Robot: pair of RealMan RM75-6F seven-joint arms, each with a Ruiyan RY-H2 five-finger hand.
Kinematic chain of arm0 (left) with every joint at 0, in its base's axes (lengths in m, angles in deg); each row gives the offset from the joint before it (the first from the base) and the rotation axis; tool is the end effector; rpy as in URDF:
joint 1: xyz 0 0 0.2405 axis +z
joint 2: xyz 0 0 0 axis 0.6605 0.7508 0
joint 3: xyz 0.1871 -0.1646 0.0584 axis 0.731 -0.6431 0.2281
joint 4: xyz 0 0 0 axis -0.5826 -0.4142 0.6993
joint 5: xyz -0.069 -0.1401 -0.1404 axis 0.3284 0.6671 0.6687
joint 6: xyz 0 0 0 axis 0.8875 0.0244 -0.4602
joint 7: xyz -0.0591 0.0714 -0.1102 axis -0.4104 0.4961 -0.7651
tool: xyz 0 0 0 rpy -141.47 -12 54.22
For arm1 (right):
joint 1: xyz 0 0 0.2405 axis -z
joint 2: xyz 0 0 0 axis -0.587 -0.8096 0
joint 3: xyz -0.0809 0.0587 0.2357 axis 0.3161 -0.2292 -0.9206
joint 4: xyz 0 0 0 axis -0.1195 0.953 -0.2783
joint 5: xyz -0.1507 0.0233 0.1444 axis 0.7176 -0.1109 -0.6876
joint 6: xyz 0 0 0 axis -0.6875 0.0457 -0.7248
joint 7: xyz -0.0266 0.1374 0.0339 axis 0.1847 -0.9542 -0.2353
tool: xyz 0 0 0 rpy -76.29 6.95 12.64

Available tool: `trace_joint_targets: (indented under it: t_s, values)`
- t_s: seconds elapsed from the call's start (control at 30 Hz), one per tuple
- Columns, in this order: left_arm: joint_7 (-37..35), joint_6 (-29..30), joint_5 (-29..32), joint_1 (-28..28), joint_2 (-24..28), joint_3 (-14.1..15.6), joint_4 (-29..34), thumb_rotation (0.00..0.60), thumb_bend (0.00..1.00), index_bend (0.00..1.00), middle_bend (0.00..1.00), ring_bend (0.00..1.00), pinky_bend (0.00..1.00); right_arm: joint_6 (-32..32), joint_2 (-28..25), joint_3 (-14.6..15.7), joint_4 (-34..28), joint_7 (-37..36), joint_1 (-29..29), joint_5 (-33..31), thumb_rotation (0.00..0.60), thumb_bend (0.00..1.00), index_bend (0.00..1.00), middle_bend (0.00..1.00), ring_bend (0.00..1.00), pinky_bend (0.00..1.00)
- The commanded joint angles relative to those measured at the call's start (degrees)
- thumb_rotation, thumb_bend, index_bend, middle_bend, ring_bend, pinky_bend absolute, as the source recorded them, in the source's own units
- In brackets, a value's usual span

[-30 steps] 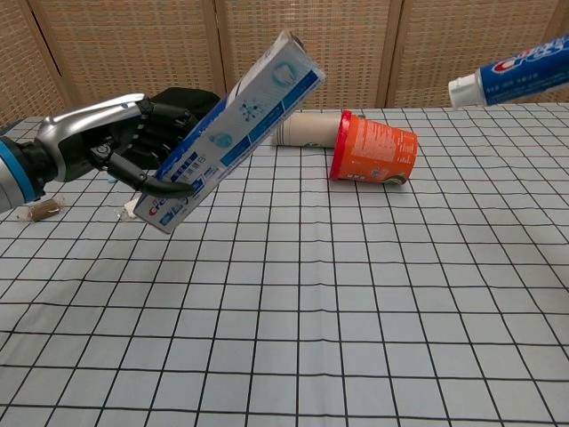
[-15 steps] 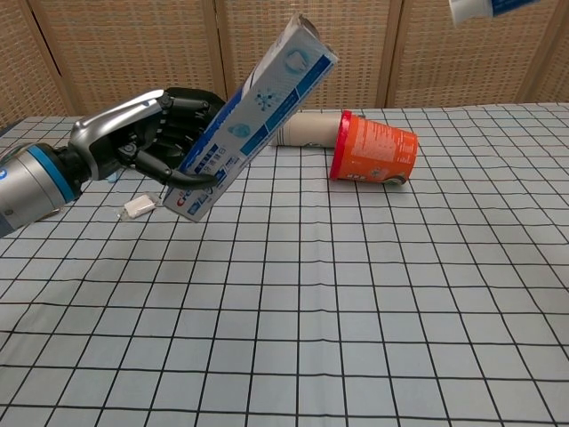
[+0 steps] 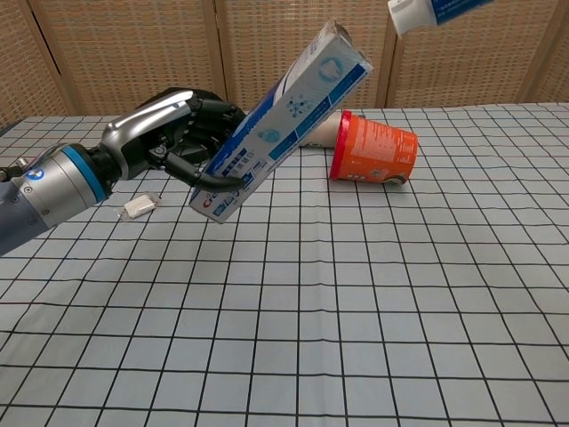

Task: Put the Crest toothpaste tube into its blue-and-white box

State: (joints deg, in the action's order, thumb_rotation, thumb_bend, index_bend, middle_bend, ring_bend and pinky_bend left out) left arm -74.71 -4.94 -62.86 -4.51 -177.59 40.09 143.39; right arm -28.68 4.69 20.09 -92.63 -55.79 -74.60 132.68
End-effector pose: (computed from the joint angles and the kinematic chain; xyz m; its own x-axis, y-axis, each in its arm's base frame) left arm -0.1345 0.3596 -0.0420 -0.1395 0.4693 0.8720 0.7837 -0.4860 0.3869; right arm -0.0871 -0.3244 0.2434 0.1549 -0.3452 0.9256 -0.9626 -0.2637 0.0627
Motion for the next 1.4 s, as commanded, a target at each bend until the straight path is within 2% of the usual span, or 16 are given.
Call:
trace_joint_targets:
  t_s: [0.03, 0.5, 0.73, 1.4]
  values:
    - [0.86, -0.1, 0.29, -0.49, 0.1, 0.08, 0.73, 0.6, 0.36, 0.61, 0.48, 0.51, 0.52, -0.77, 0.62, 0.05, -1.01, 2.55, -2.18, -3.38, 0.6, 0.69, 0.71, 0.69, 0.64, 0.53]
    - [2.27, 0.08, 1.59, -1.19, 0.59, 0.4, 2.64, 0.6, 0.36, 0.61, 0.48, 0.51, 0.52, -1.2, 1.2, 2.29, -4.04, 11.66, -6.73, -9.86, 0.6, 0.69, 0.71, 0.69, 0.64, 0.53]
    - [3.28, 0.06, 1.39, -1.45, 0.85, 1.11, 3.49, 0.6, 0.36, 0.61, 0.48, 0.51, 0.52, 0.81, 3.05, 4.21, -5.1, 18.12, -9.09, -12.68, 0.6, 0.69, 0.71, 0.69, 0.64, 0.53]
    - [5.74, -0.26, 2.08, -2.62, 0.38, 0.66, 7.82, 0.6, 0.36, 0.61, 0.48, 0.51, 0.52, 4.77, 6.85, 8.42, -8.43, 32.62, -17.65, -23.67, 0.6, 0.68, 0.71, 0.69, 0.64, 0.53]
